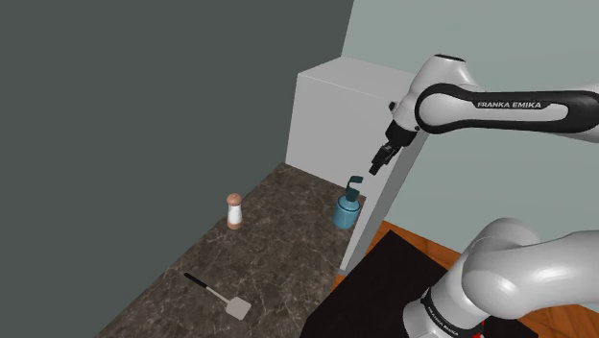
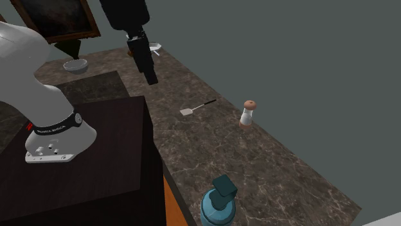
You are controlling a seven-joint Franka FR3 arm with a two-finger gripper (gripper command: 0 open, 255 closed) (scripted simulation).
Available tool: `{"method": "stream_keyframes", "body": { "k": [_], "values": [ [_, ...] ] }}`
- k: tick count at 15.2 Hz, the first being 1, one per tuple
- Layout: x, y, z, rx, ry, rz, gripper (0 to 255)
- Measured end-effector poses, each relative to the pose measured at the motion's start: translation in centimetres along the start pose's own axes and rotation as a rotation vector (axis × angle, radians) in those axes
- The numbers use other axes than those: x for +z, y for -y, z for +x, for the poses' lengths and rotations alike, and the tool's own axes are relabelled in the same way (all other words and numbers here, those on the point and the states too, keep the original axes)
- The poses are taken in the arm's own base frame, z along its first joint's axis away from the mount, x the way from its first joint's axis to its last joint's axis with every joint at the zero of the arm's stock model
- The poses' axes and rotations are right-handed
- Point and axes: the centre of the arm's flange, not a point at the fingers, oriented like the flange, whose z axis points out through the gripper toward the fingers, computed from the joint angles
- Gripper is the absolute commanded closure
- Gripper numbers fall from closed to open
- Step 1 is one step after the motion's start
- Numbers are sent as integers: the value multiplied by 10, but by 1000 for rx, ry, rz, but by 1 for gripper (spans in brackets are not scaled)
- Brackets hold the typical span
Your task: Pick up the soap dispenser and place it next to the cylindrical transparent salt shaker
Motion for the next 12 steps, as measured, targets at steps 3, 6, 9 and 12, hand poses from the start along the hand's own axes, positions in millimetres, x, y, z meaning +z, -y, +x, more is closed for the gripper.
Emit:
{"method": "stream_keyframes", "body": {
  "k": [3, 6, 9, 12],
  "values": [
    [31, -28, -4, -30, -16, 5, 0],
    [60, -53, -7, -60, -33, 11, 0],
    [92, -79, -4, -89, -49, 16, 0],
    [119, -107, -5, -118, -67, 20, 0]
  ]
}}
